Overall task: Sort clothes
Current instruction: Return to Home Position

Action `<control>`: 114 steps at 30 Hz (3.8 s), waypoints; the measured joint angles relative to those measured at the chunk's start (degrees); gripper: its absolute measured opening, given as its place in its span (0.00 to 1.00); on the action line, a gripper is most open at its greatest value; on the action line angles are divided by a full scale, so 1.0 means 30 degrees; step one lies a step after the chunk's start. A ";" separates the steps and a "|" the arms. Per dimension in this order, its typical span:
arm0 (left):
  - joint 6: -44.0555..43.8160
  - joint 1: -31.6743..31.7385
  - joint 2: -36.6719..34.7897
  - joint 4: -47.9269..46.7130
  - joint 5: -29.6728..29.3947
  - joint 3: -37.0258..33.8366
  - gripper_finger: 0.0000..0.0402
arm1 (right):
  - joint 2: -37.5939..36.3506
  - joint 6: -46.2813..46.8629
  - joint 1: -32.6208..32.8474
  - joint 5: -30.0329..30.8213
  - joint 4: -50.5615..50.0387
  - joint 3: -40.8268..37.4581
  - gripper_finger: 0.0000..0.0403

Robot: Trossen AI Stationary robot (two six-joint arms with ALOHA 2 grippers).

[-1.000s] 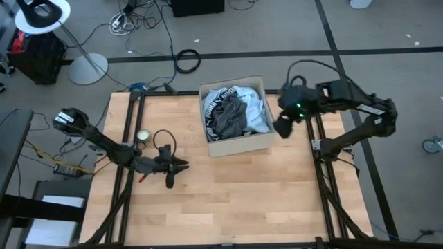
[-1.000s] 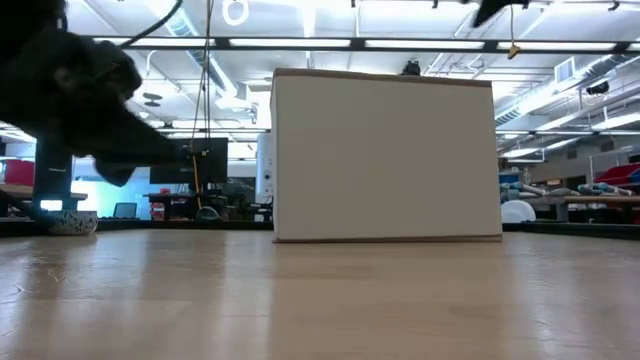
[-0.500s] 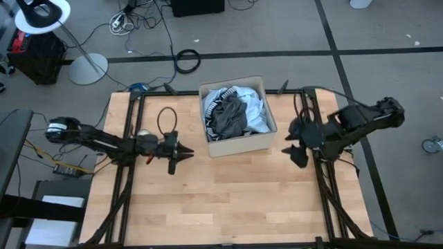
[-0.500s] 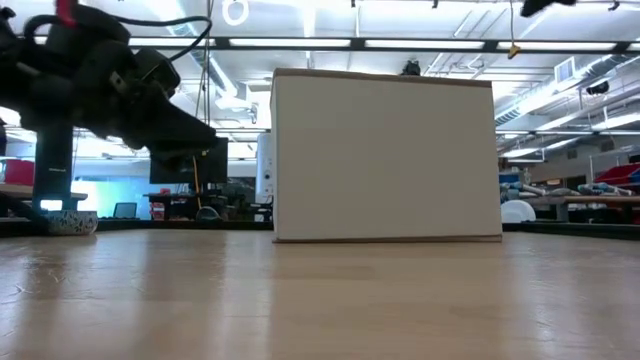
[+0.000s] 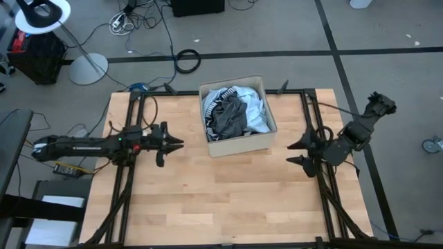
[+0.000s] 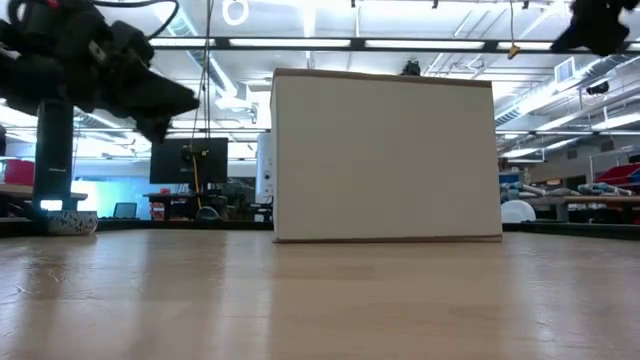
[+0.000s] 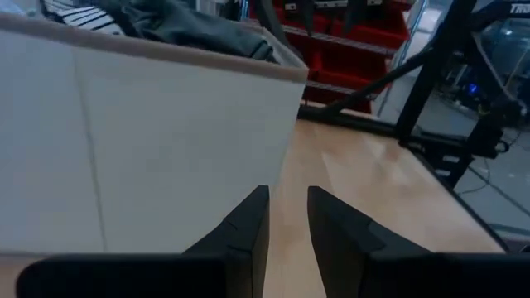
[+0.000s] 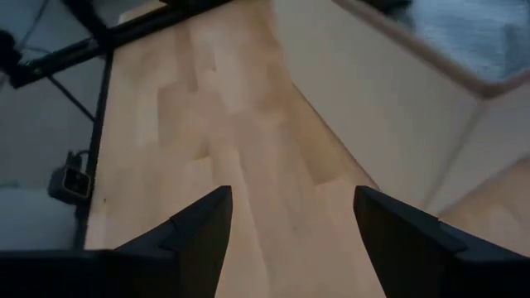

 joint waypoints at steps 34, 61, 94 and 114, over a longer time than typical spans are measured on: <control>0.1707 -0.0446 -1.0998 -0.9299 -0.2342 0.0134 0.22 | -1.2893 -1.2149 -0.9972 -0.7437 1.2877 -1.4094 0.64; 0.2344 -0.0446 -1.0987 -0.7695 -0.1464 -0.1108 0.22 | -1.2975 -1.3880 -1.7307 -1.4719 1.4185 -1.4502 0.63; 0.3962 -0.0446 -1.0987 -0.7320 -0.3107 -0.1625 0.22 | -1.1389 -1.5384 -1.7320 -1.2667 1.3482 -1.4378 0.63; 0.3948 -0.0446 -1.0987 -0.7285 -0.3107 -0.1632 0.22 | -0.6772 -1.5271 -1.7394 -1.1220 1.5131 -1.4473 0.63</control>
